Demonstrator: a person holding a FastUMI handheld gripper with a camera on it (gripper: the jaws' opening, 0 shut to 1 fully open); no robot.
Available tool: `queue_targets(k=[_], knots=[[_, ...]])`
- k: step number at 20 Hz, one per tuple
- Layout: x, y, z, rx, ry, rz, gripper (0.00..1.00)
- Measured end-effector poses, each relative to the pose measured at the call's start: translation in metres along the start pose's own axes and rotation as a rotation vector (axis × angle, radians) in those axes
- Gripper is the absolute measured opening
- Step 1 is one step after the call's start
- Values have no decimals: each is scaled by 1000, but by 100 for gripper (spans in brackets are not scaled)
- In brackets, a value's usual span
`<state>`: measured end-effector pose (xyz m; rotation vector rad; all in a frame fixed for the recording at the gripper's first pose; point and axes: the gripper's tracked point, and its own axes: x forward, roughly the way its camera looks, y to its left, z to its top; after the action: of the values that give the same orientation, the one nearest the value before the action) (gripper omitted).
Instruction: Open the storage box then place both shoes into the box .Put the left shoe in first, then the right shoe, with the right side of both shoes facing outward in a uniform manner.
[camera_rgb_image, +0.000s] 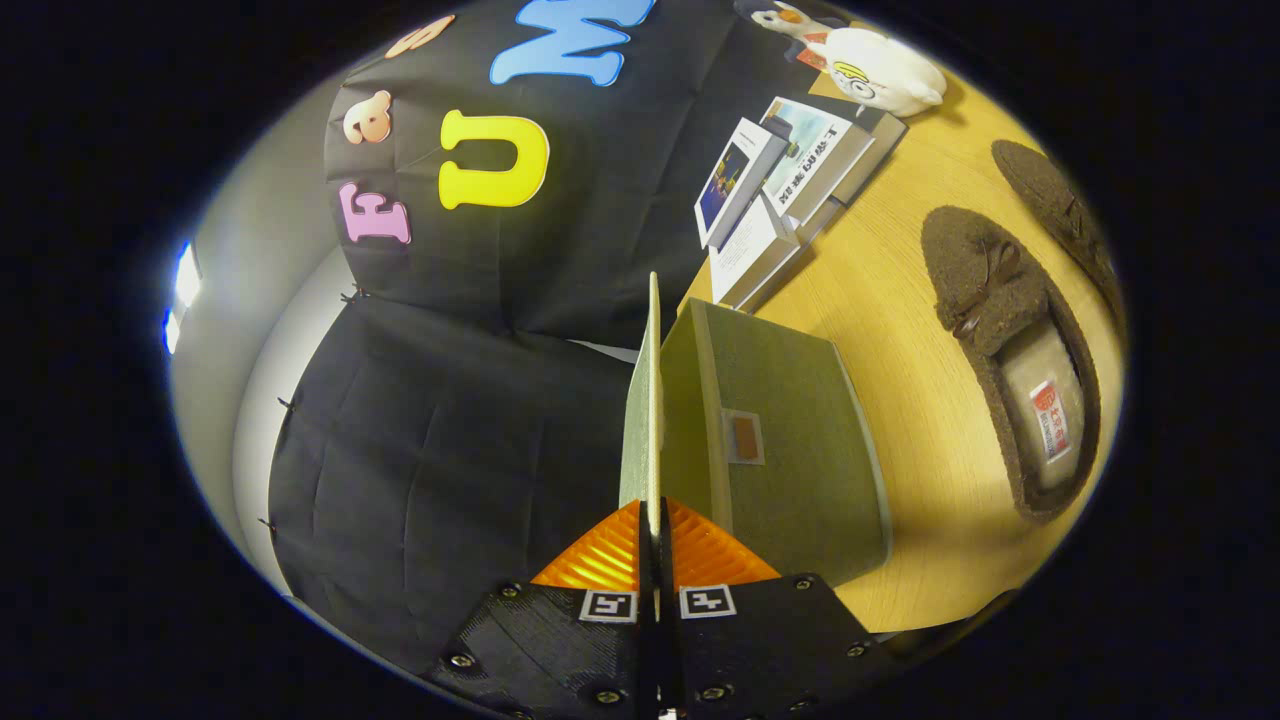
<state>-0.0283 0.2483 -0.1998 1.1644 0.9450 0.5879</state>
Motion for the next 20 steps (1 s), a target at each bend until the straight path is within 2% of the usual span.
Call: queue_targets(k=[10,20], knots=[[11,75,5,-97,13,46,1],[48,146,-23,-259,42,50,5]])
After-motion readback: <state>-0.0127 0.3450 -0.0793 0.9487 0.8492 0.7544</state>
